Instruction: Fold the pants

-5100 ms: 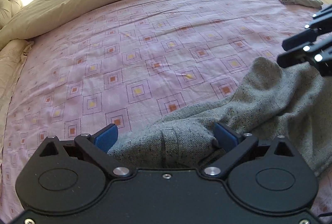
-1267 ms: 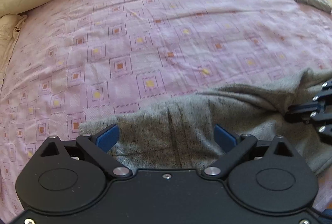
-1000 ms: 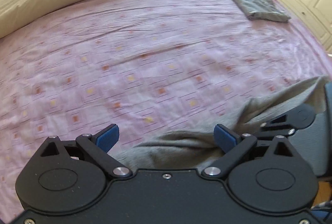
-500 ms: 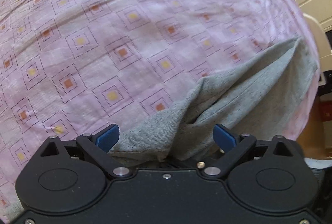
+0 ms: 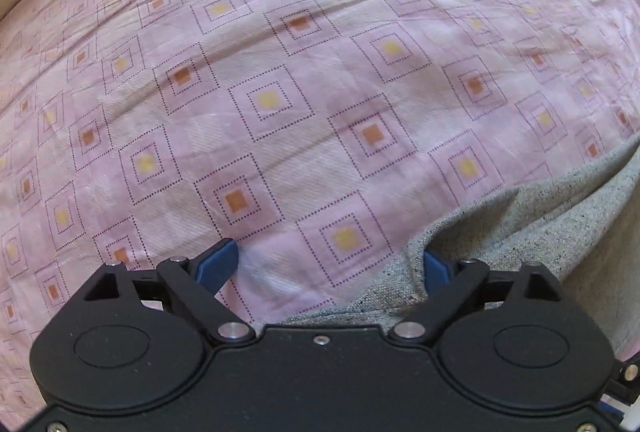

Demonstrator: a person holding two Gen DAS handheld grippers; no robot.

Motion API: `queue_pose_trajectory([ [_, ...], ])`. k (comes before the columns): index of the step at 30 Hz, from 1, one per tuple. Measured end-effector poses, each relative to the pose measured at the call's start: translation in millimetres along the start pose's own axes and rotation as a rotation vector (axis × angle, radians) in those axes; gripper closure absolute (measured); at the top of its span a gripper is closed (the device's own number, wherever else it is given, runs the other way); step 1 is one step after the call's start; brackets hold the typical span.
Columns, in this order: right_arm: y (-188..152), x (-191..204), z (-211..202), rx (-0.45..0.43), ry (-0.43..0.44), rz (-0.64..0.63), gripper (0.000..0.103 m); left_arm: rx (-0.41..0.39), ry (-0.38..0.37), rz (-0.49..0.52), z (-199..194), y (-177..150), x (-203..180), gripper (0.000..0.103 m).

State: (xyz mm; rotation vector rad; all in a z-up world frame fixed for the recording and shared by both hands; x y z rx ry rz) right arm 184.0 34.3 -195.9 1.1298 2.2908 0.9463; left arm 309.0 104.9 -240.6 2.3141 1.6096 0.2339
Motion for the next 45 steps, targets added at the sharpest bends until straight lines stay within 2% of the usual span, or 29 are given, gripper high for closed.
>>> queue_pose_trajectory([
  [3,-3,-15,0,0.024,-0.01,-0.003,0.099,-0.024,0.017,-0.033,0,16,13,0.009],
  [7,-10,-35,17,0.057,-0.048,0.024,0.099,-0.061,0.119,-0.131,-9,32,47,0.016],
  [11,-5,-62,54,0.096,-0.109,0.068,0.099,-0.139,0.113,-0.186,-43,31,71,0.015],
  [14,-2,-91,79,0.127,-0.21,0.183,0.099,-0.192,0.086,-0.172,-66,20,59,0.014],
  [16,5,-102,81,0.132,-0.283,0.22,0.098,-0.216,0.056,-0.161,-81,3,49,0.012],
  [17,7,-103,77,0.123,-0.292,0.228,0.098,-0.227,0.042,-0.153,-89,-10,44,0.011],
  [20,8,-93,58,0.105,-0.229,0.237,0.09,-0.263,0.013,-0.112,-96,-49,27,0.011],
  [21,5,-87,50,0.107,-0.194,0.228,0.083,-0.268,0.006,-0.084,-98,-66,21,0.01],
  [22,2,-78,46,0.113,-0.16,0.218,0.077,-0.257,0.009,-0.043,-98,-81,14,0.01],
  [23,-3,-62,46,0.129,-0.126,0.205,0.075,-0.228,0.019,-0.002,-96,-97,9,0.01],
  [26,-31,-24,28,0.197,-0.058,0.153,0.075,-0.049,0.064,0.061,-72,-148,7,0.009],
  [27,-43,-12,18,0.19,-0.057,0.127,0.074,-0.055,0.082,0.068,-72,-161,8,0.001],
  [28,-50,-4,8,0.159,-0.07,0.097,0.073,-0.085,0.095,0.072,-77,-169,10,0.0],
  [30,-65,10,-5,0.201,-0.053,0.077,0.073,-0.088,0.089,0.058,-82,-174,13,0.0],
  [32,-77,17,-18,0.245,-0.038,0.121,0.072,-0.088,0.083,0.04,-84,-170,15,0.0],
  [35,-79,18,-29,0.274,-0.023,0.124,0.072,-0.078,0.094,0.031,-78,-166,16,0.0],
  [37,-74,12,-35,0.255,-0.05,0.149,0.072,-0.075,0.101,0.036,-74,-164,18,0.0],
  [40,-72,-1,-39,0.197,-0.162,0.173,0.071,-0.091,0.097,0.046,-75,-167,19,0.0],
  [42,-87,-11,-28,0.306,-0.202,0.212,0.07,-0.101,0.095,0.05,-75,-170,22,0.0],
  [45,-101,-22,-34,0.315,-0.182,0.297,0.068,-0.107,0.098,0.05,-76,-173,21,0.0],
])
Point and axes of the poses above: each gripper's, at about its wrist camera, not at the fingertips, and z roughly the way its jaws point, x to its left, y to its top, the point moved 3 cm from there along z, roughly the way its jaws point, and after that the axes turned 10 degrees about -x, right-handed, at the moved point
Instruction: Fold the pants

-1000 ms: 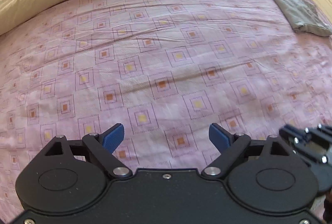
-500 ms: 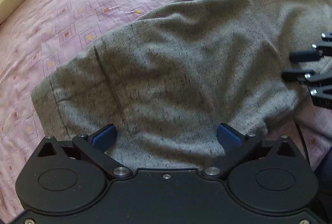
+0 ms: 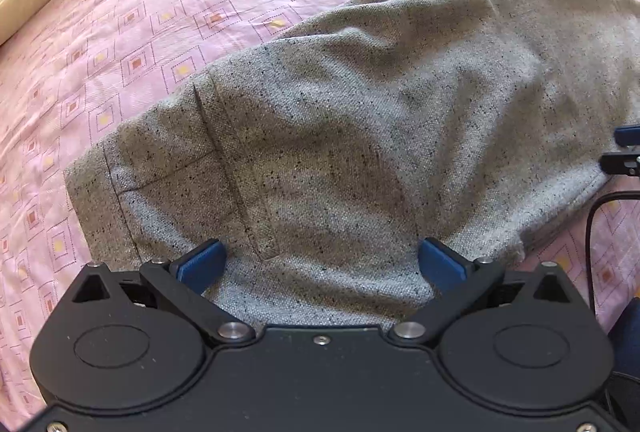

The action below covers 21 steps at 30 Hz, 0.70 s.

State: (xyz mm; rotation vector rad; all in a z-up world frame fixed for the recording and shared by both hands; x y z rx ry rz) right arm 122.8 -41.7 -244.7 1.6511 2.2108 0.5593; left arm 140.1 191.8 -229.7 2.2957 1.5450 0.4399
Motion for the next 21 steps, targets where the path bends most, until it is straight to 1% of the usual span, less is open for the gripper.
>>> queue_pose_trajectory([
  [2,1,-5,-5,0.017,0.0,0.006,0.068,-0.002,0.011,-0.005,2,-1,-2,0.0],
  [3,3,-9,-8,0.024,-0.027,0.011,0.068,-0.004,0.019,-0.005,2,-2,-4,0.0],
  [4,6,-12,-11,0.028,-0.074,0.014,0.068,-0.006,0.028,-0.005,1,-2,-5,0.0],
  [5,10,-17,-13,0.026,-0.14,0.016,0.068,-0.008,0.038,-0.007,-1,-2,-6,0.0],
  [6,15,-23,-17,0.01,-0.199,0.021,0.068,-0.01,0.048,-0.012,-2,-2,-7,0.0],
  [7,21,-32,-21,-0.024,-0.236,0.033,0.068,-0.014,0.061,-0.02,-5,-3,-9,0.0],
  [9,32,-53,-25,-0.095,-0.258,0.066,0.068,-0.023,0.091,-0.04,-11,-3,-12,0.001],
  [10,35,-64,-24,-0.107,-0.267,0.075,0.068,-0.025,0.115,-0.055,-12,-3,-13,0.001],
  [13,42,-99,-8,-0.091,-0.282,0.054,0.068,-0.039,0.188,-0.102,-24,-3,-23,0.002],
  [16,31,-133,8,-0.047,-0.297,-0.031,0.068,-0.034,0.236,-0.14,-36,-2,-43,0.002],
  [18,9,-155,6,-0.027,-0.331,-0.107,0.068,-0.034,0.272,-0.166,-42,0,-61,0.002],
  [20,-12,-181,-3,-0.077,-0.312,-0.157,0.068,-0.033,0.269,-0.185,-45,6,-84,0.002],
  [21,-21,-195,-8,-0.087,-0.307,-0.17,0.067,-0.029,0.262,-0.189,-46,10,-96,0.002],
])
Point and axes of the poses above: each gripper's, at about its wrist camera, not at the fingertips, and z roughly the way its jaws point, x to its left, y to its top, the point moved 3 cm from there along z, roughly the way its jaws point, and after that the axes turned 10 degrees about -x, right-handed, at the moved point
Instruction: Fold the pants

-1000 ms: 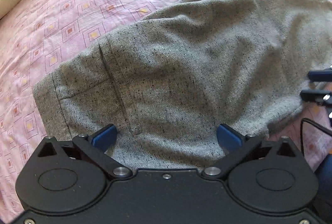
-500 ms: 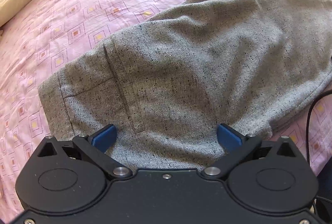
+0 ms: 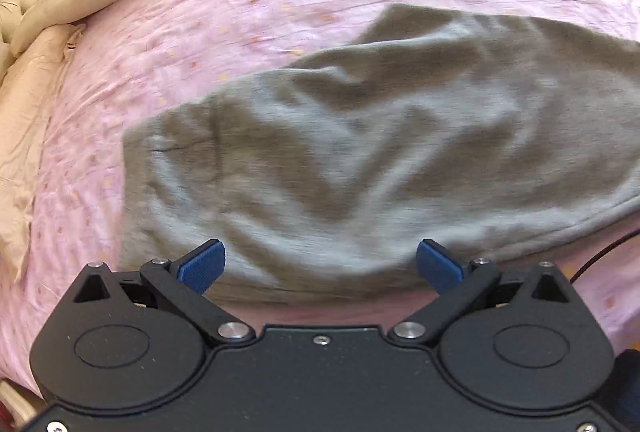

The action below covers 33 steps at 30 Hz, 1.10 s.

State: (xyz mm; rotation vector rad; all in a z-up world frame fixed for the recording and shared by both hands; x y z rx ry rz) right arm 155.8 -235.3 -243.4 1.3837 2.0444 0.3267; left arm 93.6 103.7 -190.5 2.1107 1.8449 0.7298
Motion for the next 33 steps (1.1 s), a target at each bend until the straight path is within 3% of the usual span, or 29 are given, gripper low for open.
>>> queue_pose_trajectory([
  [6,-51,-84,-5,0.012,-0.074,0.088,0.06,-0.027,-0.034,0.07,-19,15,-96,0.002],
  [8,-64,-117,2,0.005,-0.096,0.157,0.052,-0.049,-0.057,0.108,-26,22,-130,0.002],
  [13,-89,-183,9,0.009,-0.249,0.284,0.055,-0.104,-0.103,0.19,-38,39,-197,0.002],
  [15,-96,-200,-5,-0.067,-0.214,0.387,0.055,-0.113,-0.118,0.209,-41,44,-216,0.002],
  [18,-113,-220,-24,-0.158,-0.077,0.611,0.055,-0.097,-0.136,0.226,-41,48,-239,0.002],
  [25,-152,-229,-10,-0.086,0.079,0.955,0.055,-0.086,-0.13,0.272,-42,58,-261,0.002],
  [27,-157,-232,-2,-0.058,0.083,1.011,0.055,-0.08,-0.122,0.269,-41,60,-262,0.002],
  [33,-150,-251,20,-0.094,0.119,1.071,0.054,-0.059,-0.116,0.242,-39,68,-265,0.002],
])
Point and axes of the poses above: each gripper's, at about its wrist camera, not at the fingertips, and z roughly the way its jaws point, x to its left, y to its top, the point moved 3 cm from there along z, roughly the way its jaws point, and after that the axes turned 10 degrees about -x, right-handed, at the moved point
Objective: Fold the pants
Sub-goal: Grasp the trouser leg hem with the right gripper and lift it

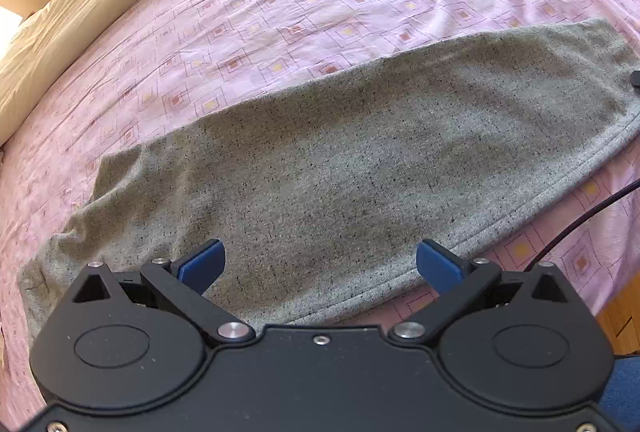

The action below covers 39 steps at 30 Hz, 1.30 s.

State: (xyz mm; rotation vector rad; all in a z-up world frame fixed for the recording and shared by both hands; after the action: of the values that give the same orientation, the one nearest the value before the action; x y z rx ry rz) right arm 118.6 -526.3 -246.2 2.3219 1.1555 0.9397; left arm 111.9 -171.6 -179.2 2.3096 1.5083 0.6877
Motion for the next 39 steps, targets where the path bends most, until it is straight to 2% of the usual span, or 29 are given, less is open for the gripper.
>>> queue_pose_trajectory([
  [2,7,0,6,0.022,0.03,0.007,0.056,-0.001,-0.002,0.004,2,6,-3,0.002],
  [4,12,-1,8,0.038,0.032,0.022,0.078,-0.006,-0.02,0.0,6,16,-7,0.002],
  [7,16,0,8,0.059,0.056,0.011,0.088,-0.017,-0.052,-0.007,15,34,-14,0.002],
  [10,20,8,5,0.06,0.065,-0.033,0.088,-0.027,-0.073,-0.024,30,57,-21,0.002],
  [14,28,12,0,0.05,0.093,-0.029,0.088,-0.02,-0.081,-0.04,59,86,-25,0.002],
  [20,37,19,-5,0.054,0.126,-0.041,0.088,0.083,-0.05,-0.091,117,109,-23,0.002],
  [22,39,20,-7,0.055,0.129,-0.039,0.088,0.121,-0.063,-0.131,130,109,-20,0.0],
  [25,42,18,-6,0.068,0.162,0.019,0.088,0.124,-0.077,-0.179,129,109,-15,0.001],
  [29,42,16,-5,0.066,0.162,0.071,0.088,0.064,-0.079,-0.191,99,104,-11,0.004],
  [34,41,17,-5,0.061,0.151,0.086,0.089,0.063,-0.119,-0.093,61,75,-25,0.003],
  [39,42,26,-7,0.045,0.147,0.066,0.089,0.128,-0.139,0.008,63,46,-43,0.003],
])
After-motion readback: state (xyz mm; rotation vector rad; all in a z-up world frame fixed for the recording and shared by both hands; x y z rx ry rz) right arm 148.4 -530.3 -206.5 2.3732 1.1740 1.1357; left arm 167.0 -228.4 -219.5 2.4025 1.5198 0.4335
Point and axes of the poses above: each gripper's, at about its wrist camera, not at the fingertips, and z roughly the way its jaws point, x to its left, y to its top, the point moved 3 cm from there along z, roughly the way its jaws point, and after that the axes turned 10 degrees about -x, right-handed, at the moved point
